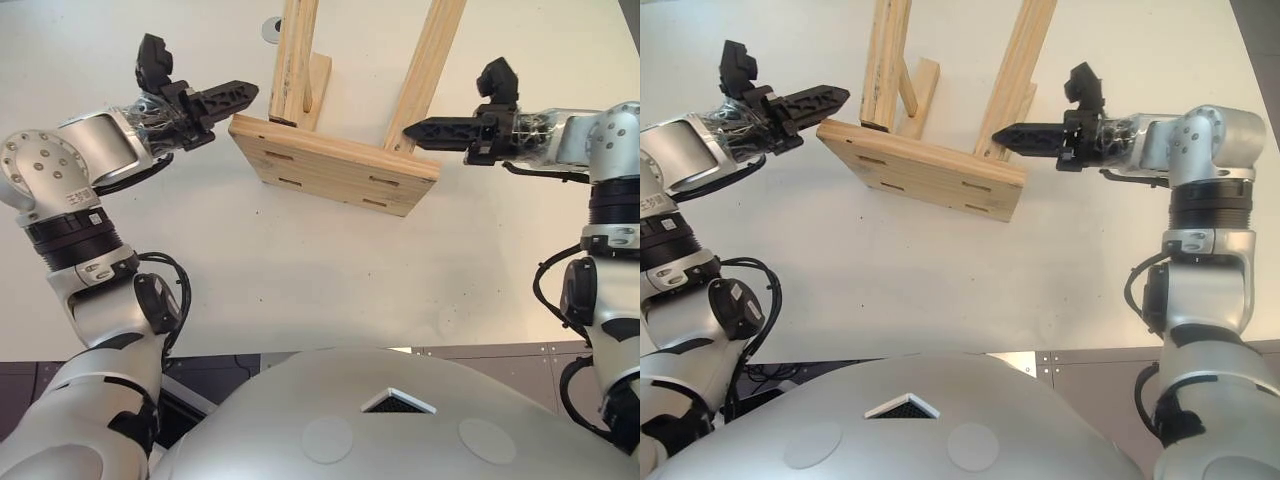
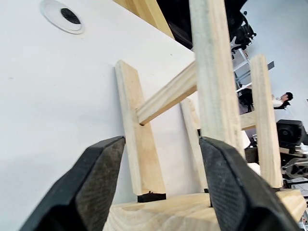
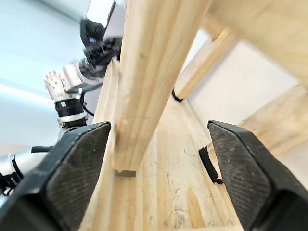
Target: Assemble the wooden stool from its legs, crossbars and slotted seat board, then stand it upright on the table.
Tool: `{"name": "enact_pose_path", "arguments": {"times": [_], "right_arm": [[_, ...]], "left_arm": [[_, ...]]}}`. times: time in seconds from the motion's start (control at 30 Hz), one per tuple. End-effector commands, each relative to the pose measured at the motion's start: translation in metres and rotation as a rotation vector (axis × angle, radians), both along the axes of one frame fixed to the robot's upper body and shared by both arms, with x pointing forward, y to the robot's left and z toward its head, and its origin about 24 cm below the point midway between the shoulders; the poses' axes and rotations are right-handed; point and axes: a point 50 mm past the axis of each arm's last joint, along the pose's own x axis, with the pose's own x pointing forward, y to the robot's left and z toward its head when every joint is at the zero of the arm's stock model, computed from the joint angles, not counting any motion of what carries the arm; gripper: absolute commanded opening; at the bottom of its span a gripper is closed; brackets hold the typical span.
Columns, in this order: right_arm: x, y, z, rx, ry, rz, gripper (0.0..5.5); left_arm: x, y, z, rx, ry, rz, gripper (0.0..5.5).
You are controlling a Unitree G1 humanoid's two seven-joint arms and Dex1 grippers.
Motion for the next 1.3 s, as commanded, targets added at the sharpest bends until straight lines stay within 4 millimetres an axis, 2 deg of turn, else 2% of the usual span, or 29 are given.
{"name": "enact_pose_path", "arguments": {"times": [0.03, 0.1, 0.17, 0.23, 0.3, 0.37, 0.5, 0.57, 0.77, 0.9, 1.03, 1.07, 1.3], "right_arm": [[0.011, -0.024, 0.014, -0.131, -0.331, -0.111, 3.69], [0.005, -0.032, -0.001, -0.375, -0.570, -0.082, 3.69], [0.000, -0.034, -0.013, -0.473, -0.664, -0.069, 3.71], [-0.005, -0.037, -0.024, -0.498, -0.700, -0.095, 4.01], [-0.015, -0.036, -0.028, -0.448, -0.706, -0.082, 4.39], [-0.028, -0.037, -0.032, -0.413, -0.670, -0.046, 4.46], [-0.044, -0.045, -0.042, -0.430, -0.582, 0.041, 4.46], [-0.050, -0.042, -0.044, -0.405, -0.560, 0.098, 4.46], [-0.063, -0.014, -0.043, -0.266, -0.513, 0.188, 4.46], [-0.058, 0.006, -0.045, -0.231, -0.522, 0.188, 4.46], [-0.055, 0.013, -0.048, -0.233, -0.518, 0.173, 4.46], [-0.053, 0.014, -0.049, -0.242, -0.512, 0.158, 4.27], [-0.048, 0.008, -0.051, -0.257, -0.432, 0.152, 3.13]], "left_arm": [[0.006, 0.019, 0.024, 0.053, -0.291, 0.067, 2.82], [0.006, 0.037, 0.013, 0.244, -0.356, 0.079, 2.82], [0.003, 0.047, 0.001, 0.385, -0.385, 0.042, 3.01], [-0.004, 0.051, -0.008, 0.468, -0.434, -0.067, 3.30], [-0.017, 0.052, -0.022, 0.595, -0.459, -0.254, 3.62], [-0.030, 0.047, -0.034, 0.665, -0.460, -0.451, 3.74], [-0.039, 0.034, -0.035, 0.588, -0.487, -0.607, 3.74], [-0.040, 0.030, -0.034, 0.574, -0.507, -0.637, 3.74], [-0.024, 0.014, -0.039, 0.532, -0.569, -0.662, 3.74], [-0.008, 0.001, -0.038, 0.465, -0.617, -0.641, 3.74], [0.000, -0.007, -0.039, 0.420, -0.626, -0.661, 3.74], [-0.001, -0.008, -0.040, 0.405, -0.611, -0.684, 3.78], [-0.022, -0.004, -0.052, 0.343, -0.480, -0.801, 2.64]]}}
